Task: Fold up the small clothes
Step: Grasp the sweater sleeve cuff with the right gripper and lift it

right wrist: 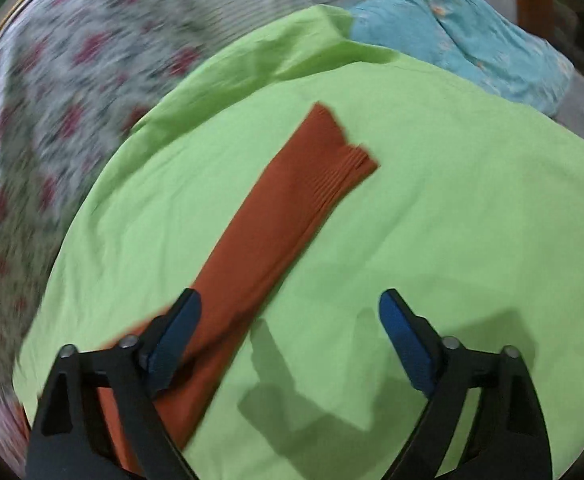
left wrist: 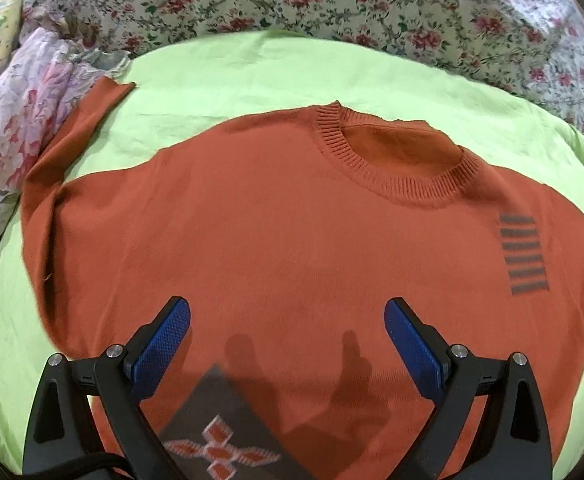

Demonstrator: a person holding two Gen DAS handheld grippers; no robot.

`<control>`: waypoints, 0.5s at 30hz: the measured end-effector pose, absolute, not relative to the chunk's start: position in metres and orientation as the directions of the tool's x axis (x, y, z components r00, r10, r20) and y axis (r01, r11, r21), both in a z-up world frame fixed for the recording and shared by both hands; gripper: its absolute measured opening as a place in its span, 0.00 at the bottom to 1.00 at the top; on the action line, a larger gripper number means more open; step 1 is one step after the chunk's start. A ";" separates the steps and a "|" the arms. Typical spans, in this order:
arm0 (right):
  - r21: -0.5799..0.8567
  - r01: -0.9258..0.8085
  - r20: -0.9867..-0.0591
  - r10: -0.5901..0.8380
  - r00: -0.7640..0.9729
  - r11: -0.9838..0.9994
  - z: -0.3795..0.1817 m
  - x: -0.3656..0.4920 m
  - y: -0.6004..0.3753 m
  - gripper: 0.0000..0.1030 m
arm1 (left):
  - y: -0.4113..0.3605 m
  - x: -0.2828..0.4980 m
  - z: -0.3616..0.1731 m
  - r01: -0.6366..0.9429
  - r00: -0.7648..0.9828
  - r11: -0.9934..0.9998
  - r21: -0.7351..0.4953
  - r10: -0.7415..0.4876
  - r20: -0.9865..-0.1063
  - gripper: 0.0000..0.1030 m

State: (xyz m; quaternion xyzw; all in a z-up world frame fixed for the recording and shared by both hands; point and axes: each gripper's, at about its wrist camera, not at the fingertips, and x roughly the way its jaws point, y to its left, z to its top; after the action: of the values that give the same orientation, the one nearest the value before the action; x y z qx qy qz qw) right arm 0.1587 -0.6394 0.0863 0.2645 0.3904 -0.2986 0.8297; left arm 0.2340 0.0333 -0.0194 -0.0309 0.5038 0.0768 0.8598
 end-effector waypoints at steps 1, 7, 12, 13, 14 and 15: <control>0.218 0.713 -0.808 -0.287 0.515 0.666 0.083 0.163 -0.650 0.80 | 0.031 0.240 -0.022 -0.162 0.472 0.986 0.025 0.100 -0.876 0.95; 0.274 0.740 -0.781 -0.307 0.544 0.615 0.074 0.175 -0.694 0.66 | 0.015 0.256 -0.037 -0.151 0.428 0.988 0.031 0.094 -0.899 0.95; 0.257 0.734 -0.782 -0.310 0.540 0.629 0.077 0.184 -0.693 0.07 | 0.013 0.259 -0.050 -0.130 0.424 0.991 -0.015 0.042 -0.905 0.95; 0.256 0.729 -0.771 -0.321 0.550 0.635 0.083 0.179 -0.686 0.07 | 0.015 0.258 -0.050 -0.128 0.424 0.991 -0.028 0.029 -0.905 0.95; 0.252 0.722 -0.762 -0.328 0.558 0.644 0.088 0.176 -0.679 0.07 | 0.017 0.256 -0.049 -0.128 0.425 0.991 -0.039 0.020 -0.905 0.95; 0.248 0.714 -0.755 -0.331 0.566 0.655 0.094 0.174 -0.669 0.07 | 0.022 0.252 -0.046 -0.129 0.431 0.990 -0.055 0.006 -0.902 0.95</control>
State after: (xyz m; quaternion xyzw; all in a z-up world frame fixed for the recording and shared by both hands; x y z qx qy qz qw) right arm 0.1736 -0.6692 0.0938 0.2759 0.3471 -0.3106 0.8408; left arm 0.2515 0.0216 -0.0457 -0.0576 0.5317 0.0401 0.8440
